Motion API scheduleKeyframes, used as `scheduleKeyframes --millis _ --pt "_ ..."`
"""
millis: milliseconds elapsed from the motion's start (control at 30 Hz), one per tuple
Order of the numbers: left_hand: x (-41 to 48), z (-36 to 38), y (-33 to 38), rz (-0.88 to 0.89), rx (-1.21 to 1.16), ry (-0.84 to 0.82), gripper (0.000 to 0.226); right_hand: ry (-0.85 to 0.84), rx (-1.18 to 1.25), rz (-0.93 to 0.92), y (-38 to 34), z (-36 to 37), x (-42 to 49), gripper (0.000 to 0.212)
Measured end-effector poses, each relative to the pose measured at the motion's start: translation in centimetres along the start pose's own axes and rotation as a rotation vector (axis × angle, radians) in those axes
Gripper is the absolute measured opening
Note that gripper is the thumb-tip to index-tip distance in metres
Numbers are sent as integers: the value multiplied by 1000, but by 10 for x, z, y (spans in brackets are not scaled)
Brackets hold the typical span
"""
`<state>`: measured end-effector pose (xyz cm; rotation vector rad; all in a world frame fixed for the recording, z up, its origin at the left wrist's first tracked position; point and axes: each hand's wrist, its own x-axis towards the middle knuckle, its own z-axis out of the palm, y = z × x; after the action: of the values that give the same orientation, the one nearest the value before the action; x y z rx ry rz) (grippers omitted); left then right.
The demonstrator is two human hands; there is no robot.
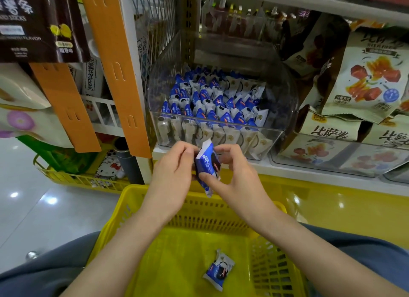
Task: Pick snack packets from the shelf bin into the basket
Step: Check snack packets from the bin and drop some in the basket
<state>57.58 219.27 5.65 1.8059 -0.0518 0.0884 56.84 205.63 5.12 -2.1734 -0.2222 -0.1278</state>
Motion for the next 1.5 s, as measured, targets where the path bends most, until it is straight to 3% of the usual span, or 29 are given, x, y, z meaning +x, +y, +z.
scheduleKeyframes --millis 67,233,300,400,467,533,633,733,867,1033,1133,1233,1333,1500 --pt "-3 4 4 -76 -166 -77 18 47 -13 -23 3 1 0 53" --pt "-2 3 6 7 -49 5 13 51 -48 -102 0 4 0 69" --pt "-1 -1 7 48 -25 35 18 2 73 -61 -4 3 2 60" --pt "-1 -4 8 94 34 2 18 -21 302 42 -8 -2 7 28" --pt "-1 -3 8 65 46 -19 19 -9 327 56 -8 -6 10 11" --pt "0 -2 8 -45 -55 -33 21 14 265 -4 -9 -7 10 8" --pt "2 -3 10 -251 -399 -132 25 101 72 -176 -8 -8 9 10" --pt "3 -2 9 -258 -450 -108 21 72 83 -184 -10 -9 7 14" --pt "7 -2 10 -164 -351 70 18 -15 144 -42 -13 -7 5 26" --pt "14 -4 23 15 -155 91 14 -30 308 -5 -19 -19 8 21" --pt "26 -12 34 176 -21 104 13 75 351 13 -24 -34 16 21" --pt "45 -27 40 382 274 154 12 229 347 -1 -31 -55 41 23" --pt "64 -35 33 501 603 74 22 294 244 23 -38 -71 86 16" --pt "73 -39 19 569 940 -36 48 388 -251 71 -35 -78 166 18"
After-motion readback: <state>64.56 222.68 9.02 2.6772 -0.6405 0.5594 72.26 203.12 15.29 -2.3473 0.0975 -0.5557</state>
